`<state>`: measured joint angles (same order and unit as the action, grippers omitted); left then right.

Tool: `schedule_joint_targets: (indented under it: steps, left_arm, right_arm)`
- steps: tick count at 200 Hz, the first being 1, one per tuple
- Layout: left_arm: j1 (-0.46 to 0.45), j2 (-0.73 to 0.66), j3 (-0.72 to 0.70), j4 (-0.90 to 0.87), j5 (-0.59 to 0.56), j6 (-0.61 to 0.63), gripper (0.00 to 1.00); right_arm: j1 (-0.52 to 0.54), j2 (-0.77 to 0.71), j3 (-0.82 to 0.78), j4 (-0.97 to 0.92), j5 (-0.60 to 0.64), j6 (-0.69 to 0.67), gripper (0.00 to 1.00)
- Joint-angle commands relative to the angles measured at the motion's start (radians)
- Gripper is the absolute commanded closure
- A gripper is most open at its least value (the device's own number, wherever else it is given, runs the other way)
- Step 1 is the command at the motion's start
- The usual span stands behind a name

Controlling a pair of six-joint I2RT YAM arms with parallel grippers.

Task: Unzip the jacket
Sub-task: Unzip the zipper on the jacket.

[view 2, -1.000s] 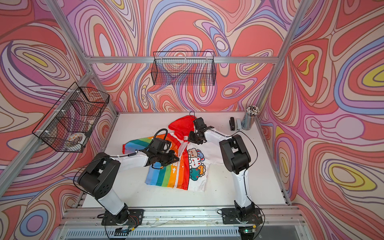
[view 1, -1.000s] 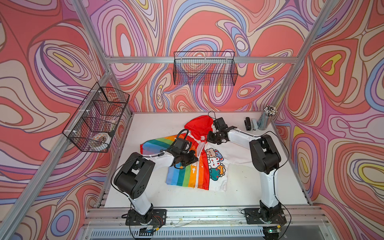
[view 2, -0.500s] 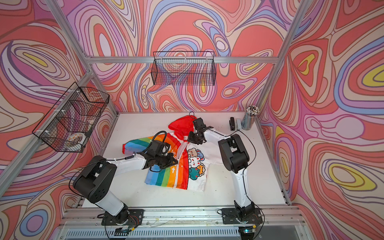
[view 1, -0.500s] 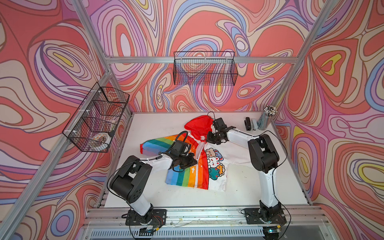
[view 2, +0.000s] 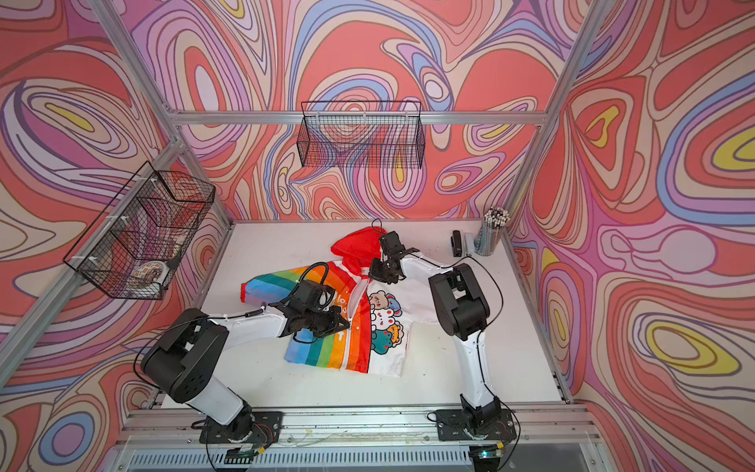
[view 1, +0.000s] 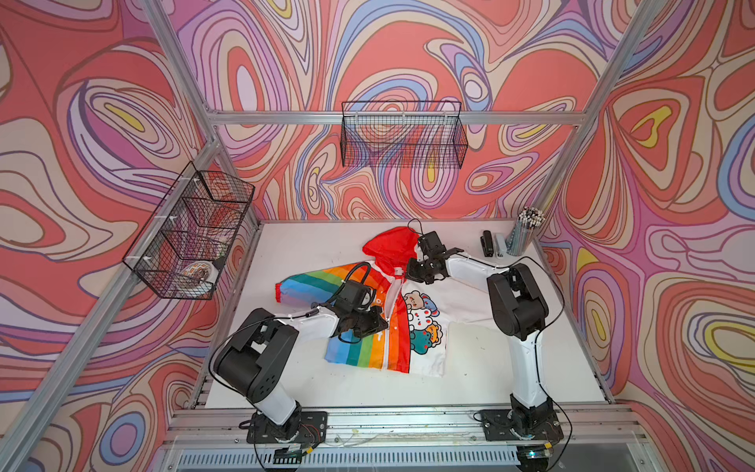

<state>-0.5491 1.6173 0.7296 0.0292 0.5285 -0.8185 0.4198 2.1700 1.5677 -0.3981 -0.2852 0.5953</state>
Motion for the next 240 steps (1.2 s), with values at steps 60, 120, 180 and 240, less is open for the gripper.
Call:
schedule_joint_targets:
  steps: [60, 120, 180, 240]
  left_arm:
    - [-0.025, -0.048, -0.045, -0.044, 0.027, 0.018, 1.00]
    - [-0.033, -0.085, -0.064, -0.096, 0.019, 0.041, 1.00]
    - [-0.061, -0.089, -0.078, -0.108, 0.010, 0.045, 1.00]
    - [-0.091, -0.118, -0.108, -0.122, -0.004, 0.033, 1.00]
  right_arm:
    - [-0.013, 0.029, 0.035, 0.012, 0.017, -0.009, 1.00]
    - [-0.013, 0.033, 0.040, 0.010, 0.018, -0.008, 1.00]
    - [-0.013, 0.031, 0.046, 0.009, 0.021, -0.008, 1.00]
    - [-0.014, 0.035, 0.055, 0.009, 0.019, -0.005, 1.00]
